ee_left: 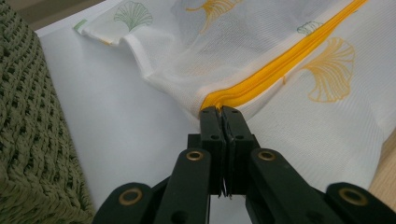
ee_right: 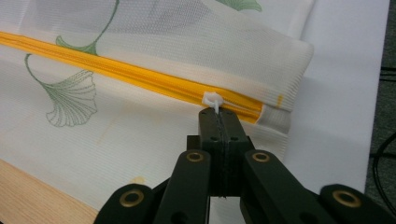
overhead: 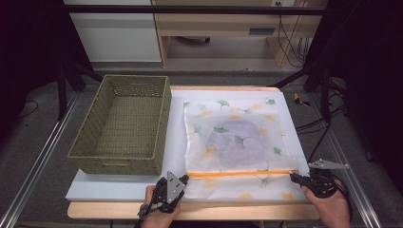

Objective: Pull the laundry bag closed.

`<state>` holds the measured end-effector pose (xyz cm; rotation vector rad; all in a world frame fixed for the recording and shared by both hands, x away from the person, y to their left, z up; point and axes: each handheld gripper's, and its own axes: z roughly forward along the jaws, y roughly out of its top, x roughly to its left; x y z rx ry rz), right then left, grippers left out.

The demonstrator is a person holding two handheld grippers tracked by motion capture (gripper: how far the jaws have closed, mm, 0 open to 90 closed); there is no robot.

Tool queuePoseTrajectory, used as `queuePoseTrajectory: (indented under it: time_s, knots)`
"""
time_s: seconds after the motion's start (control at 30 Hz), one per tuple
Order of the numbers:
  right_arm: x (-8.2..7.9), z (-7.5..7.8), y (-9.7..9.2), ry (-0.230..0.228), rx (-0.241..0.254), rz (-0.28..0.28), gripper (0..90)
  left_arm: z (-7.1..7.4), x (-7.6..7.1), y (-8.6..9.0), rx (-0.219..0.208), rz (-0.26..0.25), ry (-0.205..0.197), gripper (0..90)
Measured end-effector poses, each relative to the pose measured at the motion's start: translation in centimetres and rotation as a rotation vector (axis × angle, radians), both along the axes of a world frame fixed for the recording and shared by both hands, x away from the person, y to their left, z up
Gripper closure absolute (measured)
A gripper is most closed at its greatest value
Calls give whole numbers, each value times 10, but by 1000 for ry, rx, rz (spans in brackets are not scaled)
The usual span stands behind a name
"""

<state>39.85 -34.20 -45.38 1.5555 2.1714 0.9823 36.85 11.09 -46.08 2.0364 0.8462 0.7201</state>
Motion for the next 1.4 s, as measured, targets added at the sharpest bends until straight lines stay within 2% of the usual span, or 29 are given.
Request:
queuePoseTrajectory:
  time_s: [0.4,0.43,0.73,1.13,1.2,1.4]
  knots:
    - [-3,-1,-8,3,9,-18,900,0,1,2,3,6,1,884]
    - [-3,-2,-9,3,9,-18,900,0,2,2,8,4,-10,884]
    - [-4,-3,-14,4,12,-30,900,0,2,3,6,10,4,884]
    - [-4,-2,-16,0,12,-41,900,-2,4,2,12,6,-6,884]
    - [-4,-2,-16,0,8,-44,900,-2,2,1,8,8,5,884]
    - [-4,-3,-16,-1,5,-48,900,-3,3,1,14,6,2,883]
